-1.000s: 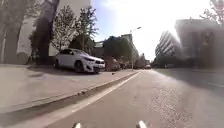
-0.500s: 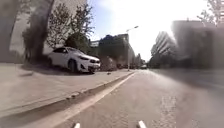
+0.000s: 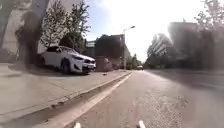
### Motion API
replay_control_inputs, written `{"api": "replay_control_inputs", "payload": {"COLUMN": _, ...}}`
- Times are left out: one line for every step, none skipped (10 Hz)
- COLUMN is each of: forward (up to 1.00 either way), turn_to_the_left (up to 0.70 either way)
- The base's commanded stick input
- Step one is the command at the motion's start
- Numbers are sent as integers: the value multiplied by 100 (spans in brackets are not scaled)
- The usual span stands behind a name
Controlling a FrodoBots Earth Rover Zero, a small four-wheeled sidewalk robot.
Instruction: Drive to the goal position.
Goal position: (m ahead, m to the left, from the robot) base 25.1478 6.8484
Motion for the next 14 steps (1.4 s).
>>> {"api": "replay_control_inputs", "payload": {"forward": 70, "turn_to_the_left": -14}}
{"api": "replay_control_inputs", "payload": {"forward": 70, "turn_to_the_left": -14}}
{"api": "replay_control_inputs", "payload": {"forward": 70, "turn_to_the_left": -14}}
{"api": "replay_control_inputs", "payload": {"forward": 70, "turn_to_the_left": -14}}
{"api": "replay_control_inputs", "payload": {"forward": 70, "turn_to_the_left": -14}}
{"api": "replay_control_inputs", "payload": {"forward": 70, "turn_to_the_left": -14}}
{"api": "replay_control_inputs", "payload": {"forward": 70, "turn_to_the_left": -14}}
{"api": "replay_control_inputs", "payload": {"forward": 70, "turn_to_the_left": -14}}
{"api": "replay_control_inputs", "payload": {"forward": 70, "turn_to_the_left": -14}}
{"api": "replay_control_inputs", "payload": {"forward": 70, "turn_to_the_left": -14}}
{"api": "replay_control_inputs", "payload": {"forward": 70, "turn_to_the_left": -14}}
{"api": "replay_control_inputs", "payload": {"forward": 70, "turn_to_the_left": -14}}
{"api": "replay_control_inputs", "payload": {"forward": 70, "turn_to_the_left": -14}}
{"api": "replay_control_inputs", "payload": {"forward": 70, "turn_to_the_left": -14}}
